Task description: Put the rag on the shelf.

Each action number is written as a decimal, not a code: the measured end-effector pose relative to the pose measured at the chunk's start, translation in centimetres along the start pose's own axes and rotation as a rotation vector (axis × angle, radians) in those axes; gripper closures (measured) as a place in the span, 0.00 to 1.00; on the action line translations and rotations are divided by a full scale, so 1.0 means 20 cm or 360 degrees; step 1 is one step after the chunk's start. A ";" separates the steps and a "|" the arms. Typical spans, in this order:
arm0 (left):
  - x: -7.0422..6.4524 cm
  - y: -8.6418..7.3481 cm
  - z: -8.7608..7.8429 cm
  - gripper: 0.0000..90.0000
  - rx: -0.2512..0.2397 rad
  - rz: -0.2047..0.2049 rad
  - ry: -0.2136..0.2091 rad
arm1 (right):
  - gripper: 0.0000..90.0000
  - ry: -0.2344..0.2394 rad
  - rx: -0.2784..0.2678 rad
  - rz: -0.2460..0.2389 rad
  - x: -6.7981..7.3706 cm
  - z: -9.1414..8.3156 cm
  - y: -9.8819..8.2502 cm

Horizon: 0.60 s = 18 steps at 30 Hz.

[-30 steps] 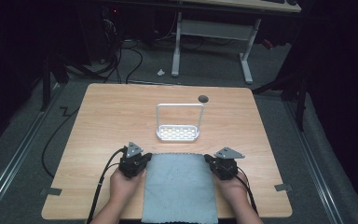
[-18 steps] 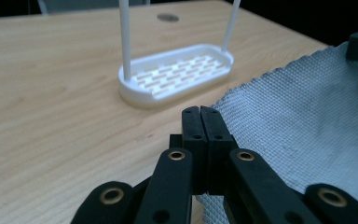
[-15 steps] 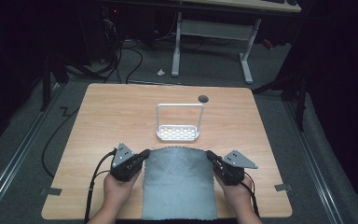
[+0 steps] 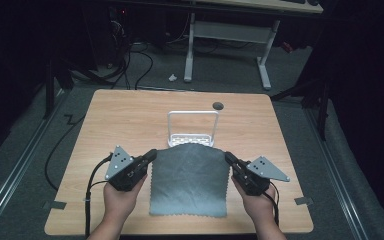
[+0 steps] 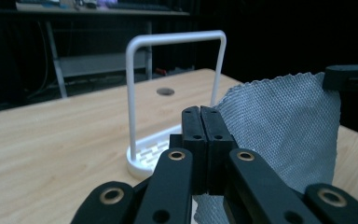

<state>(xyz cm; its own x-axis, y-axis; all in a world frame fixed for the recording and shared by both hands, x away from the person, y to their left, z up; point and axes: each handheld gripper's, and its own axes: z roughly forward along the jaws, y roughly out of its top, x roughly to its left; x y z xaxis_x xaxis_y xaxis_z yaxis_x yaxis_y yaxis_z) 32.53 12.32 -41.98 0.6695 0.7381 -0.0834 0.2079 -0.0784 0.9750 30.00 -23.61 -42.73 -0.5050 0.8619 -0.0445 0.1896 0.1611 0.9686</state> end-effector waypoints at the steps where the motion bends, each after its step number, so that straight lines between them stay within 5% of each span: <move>1: 0.01 0.02 0.00 1.00 -0.0012 0.0004 0.0010 | 1.00 -0.0001 -0.0027 -0.0005 -0.01 -0.01 0.03; 18: 0.02 0.23 0.00 1.00 -0.0147 0.0108 0.0041 | 1.00 -0.0030 -0.0169 -0.0057 -0.04 -0.01 0.23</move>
<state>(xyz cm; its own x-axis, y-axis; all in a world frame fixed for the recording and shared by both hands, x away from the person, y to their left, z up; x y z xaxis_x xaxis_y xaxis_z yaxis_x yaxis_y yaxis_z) 33.80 12.34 -37.55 0.6611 0.7502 -0.0122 0.0950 -0.0676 0.9932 31.17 -23.65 -38.10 -0.4940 0.8655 -0.0829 0.0808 0.1407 0.9868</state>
